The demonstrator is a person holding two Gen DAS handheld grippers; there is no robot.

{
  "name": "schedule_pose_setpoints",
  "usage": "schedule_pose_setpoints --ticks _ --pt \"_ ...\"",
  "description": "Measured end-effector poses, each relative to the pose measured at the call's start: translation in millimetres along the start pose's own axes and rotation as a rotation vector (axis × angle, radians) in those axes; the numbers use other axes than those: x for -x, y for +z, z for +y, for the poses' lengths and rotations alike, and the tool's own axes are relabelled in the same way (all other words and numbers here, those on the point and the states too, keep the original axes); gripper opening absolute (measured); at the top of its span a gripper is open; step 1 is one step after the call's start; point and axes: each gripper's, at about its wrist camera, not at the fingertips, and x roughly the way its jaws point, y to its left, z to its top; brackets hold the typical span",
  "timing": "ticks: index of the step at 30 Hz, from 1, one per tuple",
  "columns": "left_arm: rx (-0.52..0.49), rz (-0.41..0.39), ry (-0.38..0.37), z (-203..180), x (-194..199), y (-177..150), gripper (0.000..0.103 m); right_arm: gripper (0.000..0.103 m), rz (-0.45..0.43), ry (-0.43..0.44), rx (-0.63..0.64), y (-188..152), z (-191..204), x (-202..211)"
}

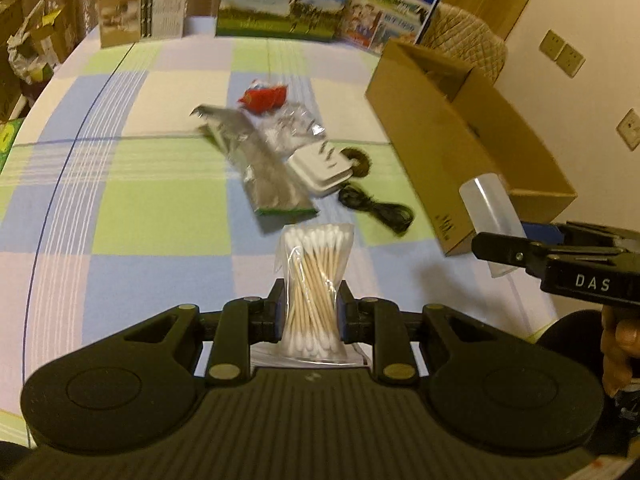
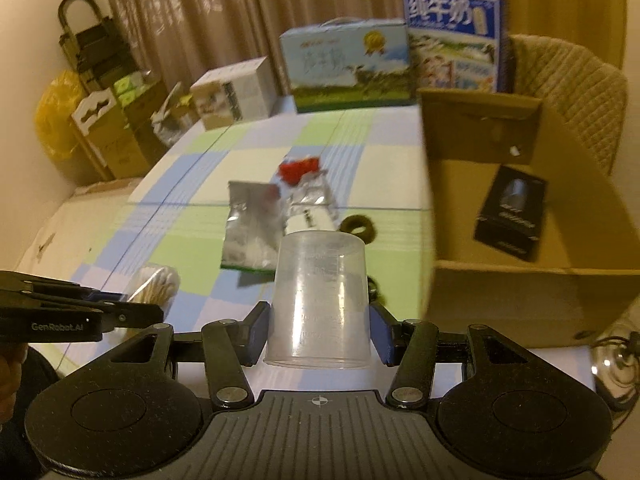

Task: Organize objects
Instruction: 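Carry swabs and cup into the cardboard box and open both tools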

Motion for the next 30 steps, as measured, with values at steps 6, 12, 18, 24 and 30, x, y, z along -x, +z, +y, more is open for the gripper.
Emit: schedule_pose_setpoints --ticks 6,12,18,24,30 --pt "-0.024 -0.038 -0.034 -28.6 10.8 10.4 0.02 0.05 -0.048 -0.046 -0.007 6.3 -17.8 30.8" --pt "-0.075 -0.051 -0.089 -64.3 9.5 26.1 0.02 0.05 -0.078 -0.103 -0.01 16.8 -42.0 51.5" --pt "-0.13 -0.072 -0.135 -102.5 7.1 47.4 0.02 0.05 -0.104 -0.15 -0.022 27.8 -70.6 64.6" --pt "-0.165 -0.079 -0.177 -135.7 -2.9 69.1 0.02 0.05 -0.123 -0.186 -0.048 39.4 -105.1 71.8" --pt "-0.189 -0.073 -0.202 -165.4 -23.6 90.6 0.02 0.05 -0.121 -0.21 -0.088 52.3 -139.8 69.9"
